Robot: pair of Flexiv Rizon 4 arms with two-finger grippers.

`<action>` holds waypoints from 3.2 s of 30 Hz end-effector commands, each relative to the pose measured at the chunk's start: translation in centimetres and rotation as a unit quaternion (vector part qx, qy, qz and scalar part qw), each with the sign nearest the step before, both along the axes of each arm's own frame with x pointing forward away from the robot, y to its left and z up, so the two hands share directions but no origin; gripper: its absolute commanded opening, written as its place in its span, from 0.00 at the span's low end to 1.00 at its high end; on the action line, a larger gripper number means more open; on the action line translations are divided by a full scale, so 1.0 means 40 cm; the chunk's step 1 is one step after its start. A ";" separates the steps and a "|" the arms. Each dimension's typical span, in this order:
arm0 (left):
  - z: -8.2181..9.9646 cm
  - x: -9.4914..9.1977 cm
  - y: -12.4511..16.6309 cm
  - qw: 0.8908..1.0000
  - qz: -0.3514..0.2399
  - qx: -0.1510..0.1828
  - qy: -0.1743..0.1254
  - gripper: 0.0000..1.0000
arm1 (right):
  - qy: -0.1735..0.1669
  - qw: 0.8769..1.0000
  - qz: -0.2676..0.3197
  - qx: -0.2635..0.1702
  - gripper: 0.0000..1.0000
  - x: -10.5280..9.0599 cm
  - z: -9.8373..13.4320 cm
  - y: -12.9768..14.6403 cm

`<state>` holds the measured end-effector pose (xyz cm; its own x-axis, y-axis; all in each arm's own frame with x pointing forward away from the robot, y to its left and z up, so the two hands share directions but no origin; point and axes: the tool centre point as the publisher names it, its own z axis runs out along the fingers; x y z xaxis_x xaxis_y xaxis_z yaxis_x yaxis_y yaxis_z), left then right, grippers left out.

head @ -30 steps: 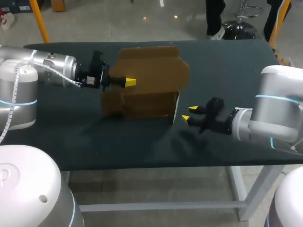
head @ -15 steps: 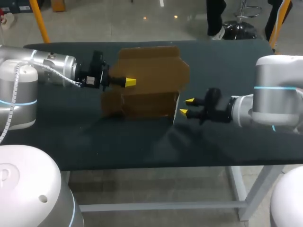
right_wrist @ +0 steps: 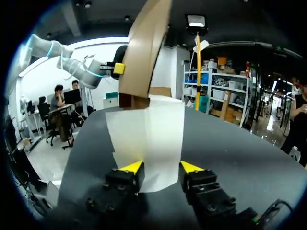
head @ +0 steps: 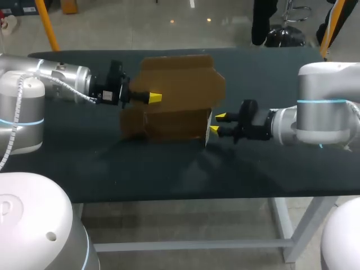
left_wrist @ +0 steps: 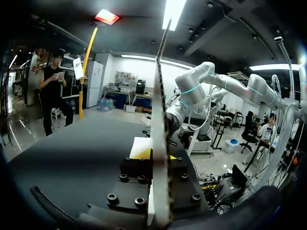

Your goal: Assemble the packaging by folding the flat box into shape, placing the metal phone stand inside, and closing the box properly

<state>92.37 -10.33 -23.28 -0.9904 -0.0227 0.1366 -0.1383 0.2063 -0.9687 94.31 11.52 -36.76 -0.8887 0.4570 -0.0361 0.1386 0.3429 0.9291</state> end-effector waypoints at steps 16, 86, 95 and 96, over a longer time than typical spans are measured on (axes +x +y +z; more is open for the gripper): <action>-0.007 0.001 -0.001 1.000 -0.002 0.000 0.001 0.00 | -0.024 0.999 -0.038 0.008 0.60 -0.035 -0.003 0.042; -0.007 0.001 -0.001 1.000 -0.002 0.000 0.001 0.00 | -0.008 0.946 -0.323 0.028 0.33 0.091 -0.021 0.112; -0.007 0.001 -0.001 1.000 -0.002 0.000 0.001 0.00 | 0.001 0.936 -0.351 0.011 0.18 0.102 -0.024 0.118; -0.007 0.001 -0.001 1.000 -0.002 0.000 0.001 0.00 | 0.002 0.935 -0.354 0.007 0.15 0.103 -0.025 0.118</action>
<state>92.46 -10.09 -23.31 -0.9903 -0.0253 0.1363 -0.1386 0.2067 -0.9685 97.88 14.59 -37.36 -0.5617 0.8248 0.0648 0.3159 0.1415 0.9382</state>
